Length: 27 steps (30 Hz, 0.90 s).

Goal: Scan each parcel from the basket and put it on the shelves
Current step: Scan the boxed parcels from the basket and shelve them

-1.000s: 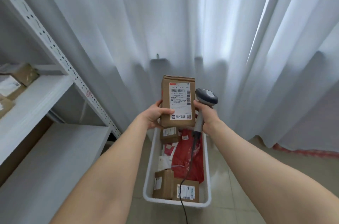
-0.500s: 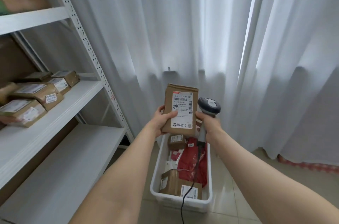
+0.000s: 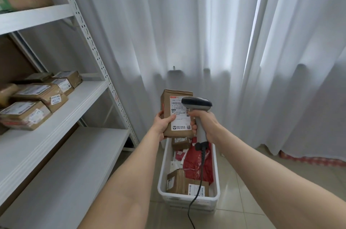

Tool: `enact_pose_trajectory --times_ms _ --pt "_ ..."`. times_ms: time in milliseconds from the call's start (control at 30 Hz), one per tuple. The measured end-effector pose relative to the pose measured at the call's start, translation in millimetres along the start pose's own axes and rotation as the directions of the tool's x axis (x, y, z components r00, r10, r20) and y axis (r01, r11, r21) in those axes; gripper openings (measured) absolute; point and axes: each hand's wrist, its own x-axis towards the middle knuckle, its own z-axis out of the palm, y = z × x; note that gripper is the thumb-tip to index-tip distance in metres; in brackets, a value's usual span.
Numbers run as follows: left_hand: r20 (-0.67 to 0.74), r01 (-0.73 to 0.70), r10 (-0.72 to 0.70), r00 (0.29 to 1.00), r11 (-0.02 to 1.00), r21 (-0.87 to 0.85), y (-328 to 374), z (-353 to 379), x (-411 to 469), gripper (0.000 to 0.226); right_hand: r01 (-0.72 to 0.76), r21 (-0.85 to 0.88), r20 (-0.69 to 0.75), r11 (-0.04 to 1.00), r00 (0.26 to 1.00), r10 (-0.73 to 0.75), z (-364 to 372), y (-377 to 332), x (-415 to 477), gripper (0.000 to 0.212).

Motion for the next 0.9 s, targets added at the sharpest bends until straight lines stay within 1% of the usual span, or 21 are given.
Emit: enact_pose_trajectory --times_ms 100,233,300,467,633,800,900 --pt "-0.005 0.017 -0.017 1.000 1.000 -0.012 1.0 -7.2 1.4 0.074 -0.021 -0.030 0.018 0.999 1.000 0.022 5.2 -2.3 -2.7 0.010" --pt "-0.011 0.030 -0.030 0.999 0.999 -0.029 3.0 -15.1 5.2 0.073 -0.034 -0.086 0.027 0.996 0.999 0.036 11.2 -6.6 -5.4 0.018" --pt "-0.011 0.033 -0.034 0.999 0.999 -0.036 4.0 -17.3 6.7 0.073 -0.038 -0.099 0.036 0.994 0.998 0.042 13.9 -8.7 -6.8 0.018" --pt "-0.019 0.028 -0.029 0.999 0.999 -0.024 6.8 -18.9 11.0 0.074 -0.042 -0.084 0.029 0.996 0.999 0.044 16.9 -13.1 -11.1 0.008" --pt "-0.034 0.015 -0.016 0.999 1.000 -0.020 8.6 -18.1 13.2 0.075 -0.039 -0.076 0.015 0.996 0.999 0.040 15.1 -18.4 -12.9 0.003" --pt "-0.082 0.004 -0.004 0.997 1.000 -0.003 9.6 -22.1 16.1 0.076 -0.042 -0.091 0.031 0.995 0.998 0.045 13.3 -21.5 -14.0 0.005" --pt "-0.088 0.004 -0.003 0.996 1.000 0.008 11.3 -23.5 16.0 0.074 -0.053 -0.095 0.043 0.994 0.997 0.057 15.1 -23.2 -14.6 0.004"
